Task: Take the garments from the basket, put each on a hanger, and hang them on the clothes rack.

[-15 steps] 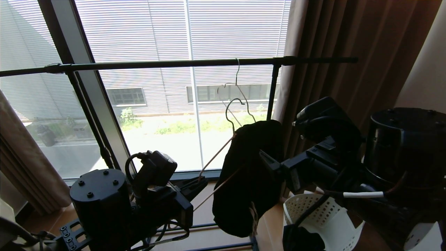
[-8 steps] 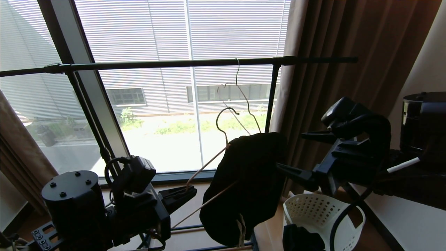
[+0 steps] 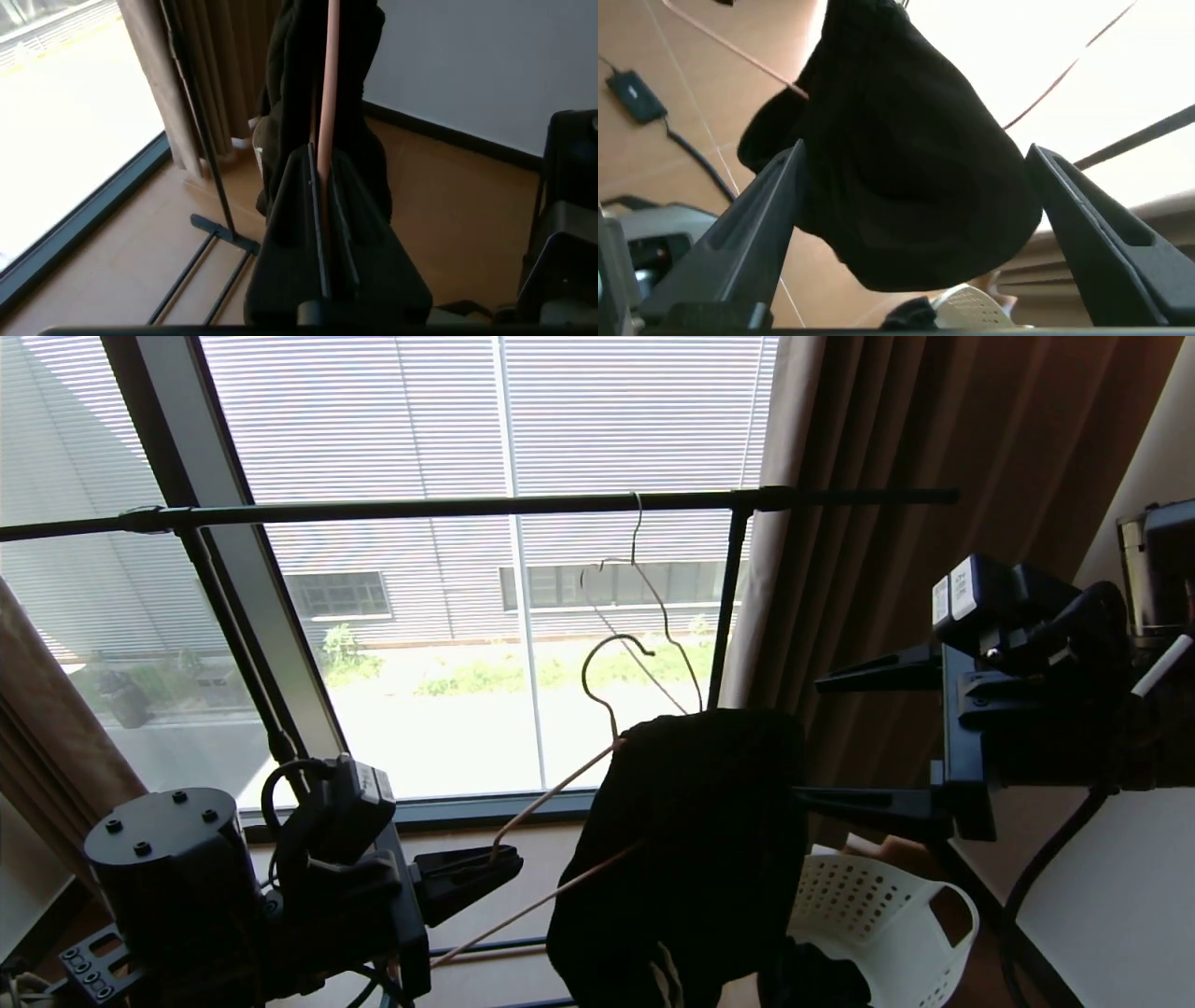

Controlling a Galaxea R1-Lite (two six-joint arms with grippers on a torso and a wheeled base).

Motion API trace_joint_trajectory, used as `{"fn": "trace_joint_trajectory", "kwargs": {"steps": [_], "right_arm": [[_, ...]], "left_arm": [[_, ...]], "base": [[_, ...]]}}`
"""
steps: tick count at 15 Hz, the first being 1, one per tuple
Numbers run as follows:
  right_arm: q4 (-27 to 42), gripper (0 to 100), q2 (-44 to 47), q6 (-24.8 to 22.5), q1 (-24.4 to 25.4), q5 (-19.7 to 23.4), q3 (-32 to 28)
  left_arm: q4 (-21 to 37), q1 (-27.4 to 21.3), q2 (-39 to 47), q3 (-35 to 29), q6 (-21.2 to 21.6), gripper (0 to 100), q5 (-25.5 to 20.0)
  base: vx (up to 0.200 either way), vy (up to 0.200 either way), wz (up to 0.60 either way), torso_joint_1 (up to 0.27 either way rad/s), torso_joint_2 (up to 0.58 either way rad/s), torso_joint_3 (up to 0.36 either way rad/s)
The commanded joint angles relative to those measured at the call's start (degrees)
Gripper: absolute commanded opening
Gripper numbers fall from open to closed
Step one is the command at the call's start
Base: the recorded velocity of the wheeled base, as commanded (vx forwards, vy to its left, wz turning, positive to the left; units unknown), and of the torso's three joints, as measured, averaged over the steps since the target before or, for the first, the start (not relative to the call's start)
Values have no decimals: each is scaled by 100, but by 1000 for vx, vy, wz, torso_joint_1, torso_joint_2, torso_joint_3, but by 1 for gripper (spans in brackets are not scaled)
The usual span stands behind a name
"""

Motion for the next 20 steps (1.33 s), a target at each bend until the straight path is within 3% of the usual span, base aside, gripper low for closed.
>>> {"fn": "trace_joint_trajectory", "kwargs": {"steps": [1, 2, 4, 5, 6, 12, 20], "right_arm": [[762, 100, 325, -744, -335, 225, -706], [1615, 100, 606, -1456, -484, 507, -1269], [2898, 100, 1063, -2256, -598, 867, -2148], [3522, 100, 1310, -2343, -598, 981, -2578], [3698, 100, 1468, -2405, -598, 1008, -2754], [3759, 100, 2013, -2396, -176, 1517, -2956], [3794, 100, 1995, -2370, 149, 1526, -2895]], "left_arm": [[5, -24, -3, 30, 72, 0, -117], [5, -33, -21, 100, 89, 0, -293], [-4, -60, -38, 118, 107, 0, -354], [-4, -121, -56, 126, 115, 0, -372], [-4, -148, -65, 135, 124, 0, -424], [-171, -367, -91, 206, 221, 0, -530], [-259, -473, -82, 170, 221, 0, -530]], "base": [[0, 0, 0, 0, 0, 0], [0, 0, 0, 0, 0, 0], [0, 0, 0, 0, 0, 0], [0, 0, 0, 0, 0, 0], [0, 0, 0, 0, 0, 0], [0, 0, 0, 0, 0, 0], [0, 0, 0, 0, 0, 0]]}}
